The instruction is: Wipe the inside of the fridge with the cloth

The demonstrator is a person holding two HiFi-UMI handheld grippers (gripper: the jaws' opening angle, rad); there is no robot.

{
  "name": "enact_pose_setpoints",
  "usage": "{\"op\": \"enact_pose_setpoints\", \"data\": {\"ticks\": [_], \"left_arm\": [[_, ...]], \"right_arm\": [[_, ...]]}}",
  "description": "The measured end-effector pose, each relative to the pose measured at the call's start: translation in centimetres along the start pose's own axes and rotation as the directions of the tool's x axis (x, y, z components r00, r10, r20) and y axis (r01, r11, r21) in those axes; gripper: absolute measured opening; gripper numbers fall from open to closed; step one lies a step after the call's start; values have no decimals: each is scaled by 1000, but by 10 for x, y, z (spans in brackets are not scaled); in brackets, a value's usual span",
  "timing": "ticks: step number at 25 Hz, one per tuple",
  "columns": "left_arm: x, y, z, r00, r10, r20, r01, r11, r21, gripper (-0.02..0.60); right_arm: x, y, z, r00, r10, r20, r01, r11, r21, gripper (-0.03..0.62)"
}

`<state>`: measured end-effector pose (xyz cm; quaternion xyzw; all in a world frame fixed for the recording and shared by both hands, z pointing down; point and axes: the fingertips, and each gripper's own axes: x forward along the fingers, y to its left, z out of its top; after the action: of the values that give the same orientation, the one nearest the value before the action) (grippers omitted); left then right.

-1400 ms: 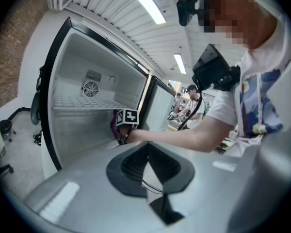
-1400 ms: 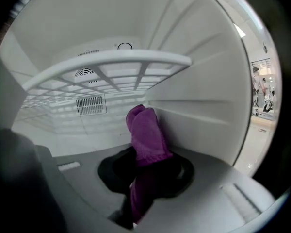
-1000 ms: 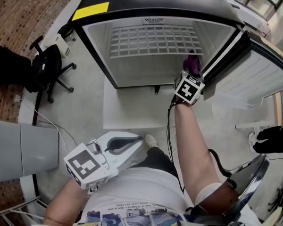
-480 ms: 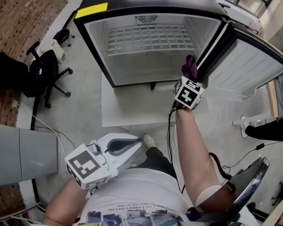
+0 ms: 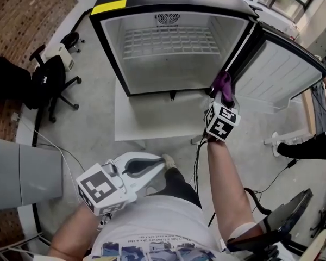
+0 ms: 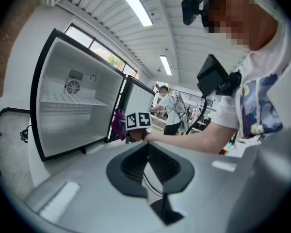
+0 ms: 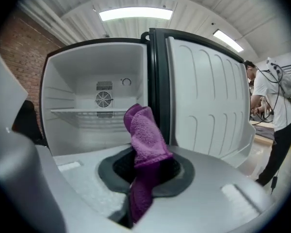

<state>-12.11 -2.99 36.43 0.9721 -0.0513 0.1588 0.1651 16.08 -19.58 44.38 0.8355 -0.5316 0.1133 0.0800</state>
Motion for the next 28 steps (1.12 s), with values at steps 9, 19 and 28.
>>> {"op": "enact_pose_setpoints", "data": {"ticks": [9, 19, 28], "left_arm": [[10, 2, 2, 1000, 7, 6, -7, 1000, -18, 6], [19, 31, 26, 998, 69, 12, -69, 996, -49, 6], [30, 58, 32, 991, 132, -1, -132, 987, -95, 6]], "right_arm": [[8, 45, -20, 978, 198, -66, -202, 978, -53, 52], [105, 89, -3, 977, 185, -104, -204, 955, -216, 51], [173, 105, -7, 980, 132, -148, -179, 909, -376, 52]]}}
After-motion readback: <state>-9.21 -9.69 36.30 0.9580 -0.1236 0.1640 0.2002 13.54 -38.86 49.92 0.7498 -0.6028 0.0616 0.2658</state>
